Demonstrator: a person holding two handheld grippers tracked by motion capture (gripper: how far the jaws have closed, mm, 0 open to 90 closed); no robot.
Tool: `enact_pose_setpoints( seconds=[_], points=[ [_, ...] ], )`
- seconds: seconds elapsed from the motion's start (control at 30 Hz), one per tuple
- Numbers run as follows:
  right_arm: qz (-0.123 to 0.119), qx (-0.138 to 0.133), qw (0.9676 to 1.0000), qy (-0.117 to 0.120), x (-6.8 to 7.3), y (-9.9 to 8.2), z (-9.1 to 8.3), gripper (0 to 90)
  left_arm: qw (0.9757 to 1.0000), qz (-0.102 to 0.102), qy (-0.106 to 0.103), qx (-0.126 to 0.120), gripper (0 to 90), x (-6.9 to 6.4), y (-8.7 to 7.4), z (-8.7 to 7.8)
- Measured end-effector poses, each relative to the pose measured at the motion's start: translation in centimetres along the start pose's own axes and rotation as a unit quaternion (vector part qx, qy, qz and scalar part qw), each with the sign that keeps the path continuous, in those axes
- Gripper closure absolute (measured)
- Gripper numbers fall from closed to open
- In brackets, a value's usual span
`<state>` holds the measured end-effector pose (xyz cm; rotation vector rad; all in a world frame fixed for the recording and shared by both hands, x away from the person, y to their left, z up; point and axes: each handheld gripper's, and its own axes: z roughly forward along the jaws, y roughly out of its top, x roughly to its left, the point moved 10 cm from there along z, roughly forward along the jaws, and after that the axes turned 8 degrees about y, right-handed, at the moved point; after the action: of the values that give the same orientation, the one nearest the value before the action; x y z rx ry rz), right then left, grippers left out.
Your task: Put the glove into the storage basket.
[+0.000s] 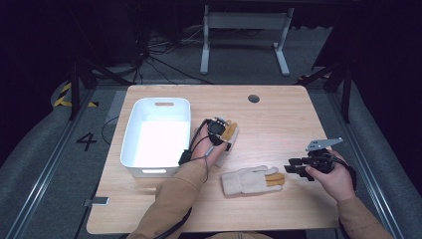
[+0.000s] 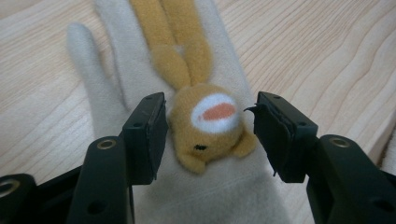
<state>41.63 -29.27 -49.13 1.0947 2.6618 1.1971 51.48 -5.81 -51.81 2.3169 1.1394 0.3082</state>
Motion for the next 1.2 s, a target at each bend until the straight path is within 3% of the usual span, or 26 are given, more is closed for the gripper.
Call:
enact_pose_setpoints(
  seconds=[0.23, 0.47, 0.63, 0.87, 1.2],
  points=[
    [0.002, 0.001, 1.0000, 0.002, 0.0, -0.1, 0.1, 59.5, 1.0000, 0.001, 0.006, 0.007, 50.2, 0.3, -0.3, 0.9],
    [0.002, -0.002, 1.0000, 0.003, 0.1, 0.0, -0.1, 59.6, 0.9999, -0.002, 0.010, 0.007, 62.3, 0.7, -0.3, 0.8],
    [0.003, -0.001, 1.0000, 0.001, 0.0, 0.0, -0.1, 59.6, 0.9998, 0.002, 0.016, 0.006, 65.5, 0.7, -0.1, 0.4],
    [0.002, -0.002, 1.0000, 0.002, 0.0, 0.0, -0.2, 60.1, 0.9996, 0.018, 0.019, -0.014, 65.8, 0.5, 0.6, -1.6],
    [0.002, -0.004, 1.0000, 0.001, 0.1, 0.1, -0.4, 60.0, 0.9975, 0.056, 0.003, -0.042, 65.8, -0.9, 1.7, -6.4]
  ],
)
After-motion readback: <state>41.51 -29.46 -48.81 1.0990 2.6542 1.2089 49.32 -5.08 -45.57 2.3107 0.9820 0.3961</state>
